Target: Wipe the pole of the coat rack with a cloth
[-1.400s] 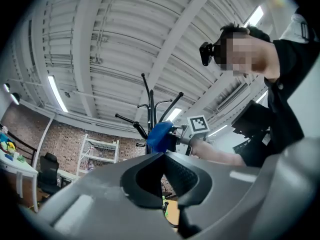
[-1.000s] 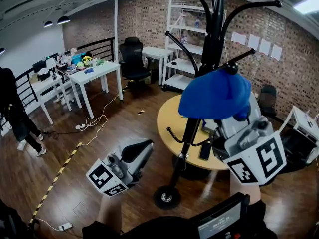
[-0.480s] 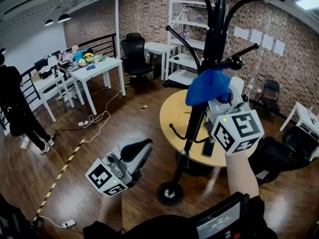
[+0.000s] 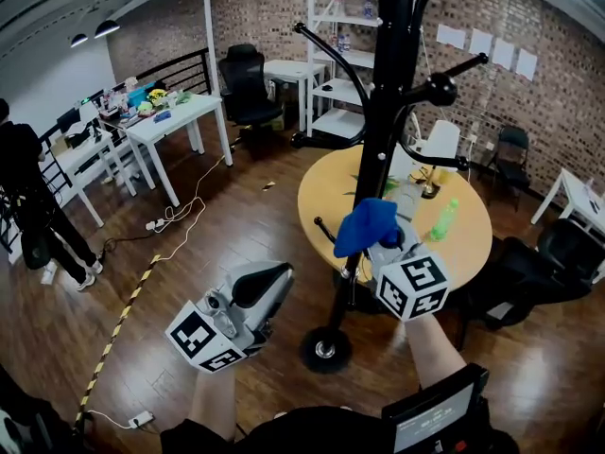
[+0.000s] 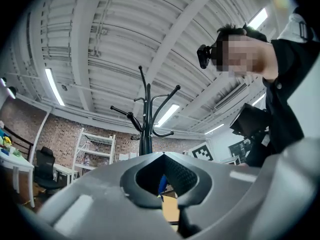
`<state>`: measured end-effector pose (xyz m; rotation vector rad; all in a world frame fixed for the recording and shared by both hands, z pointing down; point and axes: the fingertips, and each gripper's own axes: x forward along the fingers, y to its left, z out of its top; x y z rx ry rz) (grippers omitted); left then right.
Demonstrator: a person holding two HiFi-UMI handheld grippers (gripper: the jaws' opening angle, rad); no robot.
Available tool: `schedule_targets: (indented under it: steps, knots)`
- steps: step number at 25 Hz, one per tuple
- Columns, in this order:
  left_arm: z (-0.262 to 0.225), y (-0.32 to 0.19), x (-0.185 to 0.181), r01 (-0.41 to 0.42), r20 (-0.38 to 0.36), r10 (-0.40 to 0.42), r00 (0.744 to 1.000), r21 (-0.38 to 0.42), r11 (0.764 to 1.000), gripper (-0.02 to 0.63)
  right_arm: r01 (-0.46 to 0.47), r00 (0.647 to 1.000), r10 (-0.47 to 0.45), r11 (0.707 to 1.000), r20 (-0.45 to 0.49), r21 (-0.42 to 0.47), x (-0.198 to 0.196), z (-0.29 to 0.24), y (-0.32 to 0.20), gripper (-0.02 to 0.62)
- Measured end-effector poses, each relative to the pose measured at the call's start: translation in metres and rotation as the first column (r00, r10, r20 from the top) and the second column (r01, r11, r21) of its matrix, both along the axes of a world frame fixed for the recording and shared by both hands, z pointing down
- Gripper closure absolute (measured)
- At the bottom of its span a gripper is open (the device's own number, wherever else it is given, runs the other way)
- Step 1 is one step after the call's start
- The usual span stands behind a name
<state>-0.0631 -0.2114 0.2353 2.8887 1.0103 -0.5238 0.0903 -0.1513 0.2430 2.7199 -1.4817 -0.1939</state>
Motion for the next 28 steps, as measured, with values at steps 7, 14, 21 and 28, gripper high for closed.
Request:
schedule_targets:
  steps: [7, 14, 21, 28]
  knots:
    - [0.013, 0.003, 0.001, 0.003, 0.034, -0.003, 0.999, -0.013, 1.000, 0.614, 0.082, 0.962, -0.027, 0.978, 0.273, -0.192, 0.004, 0.149, -0.003, 0.572]
    - [0.017, 0.010, 0.003, -0.003, 0.054, 0.004, 0.999, -0.009, 1.000, 0.614, 0.264, 0.824, -0.129, 0.949, 0.552, -0.173, -0.026, 0.173, 0.002, 0.573]
    - [0.018, 0.006, 0.009, 0.009, 0.058, -0.009, 0.998, -0.003, 1.000, 0.614, 0.318, 0.758, -0.203, 0.945, 0.620, -0.080, -0.042, 0.168, 0.007, 0.572]
    - [0.016, -0.002, 0.011, 0.019, 0.049, -0.019, 0.999, -0.003, 1.000, 0.614, 0.104, 0.928, -0.065, 0.991, 0.367, -0.088, 0.001, 0.142, 0.001, 0.573]
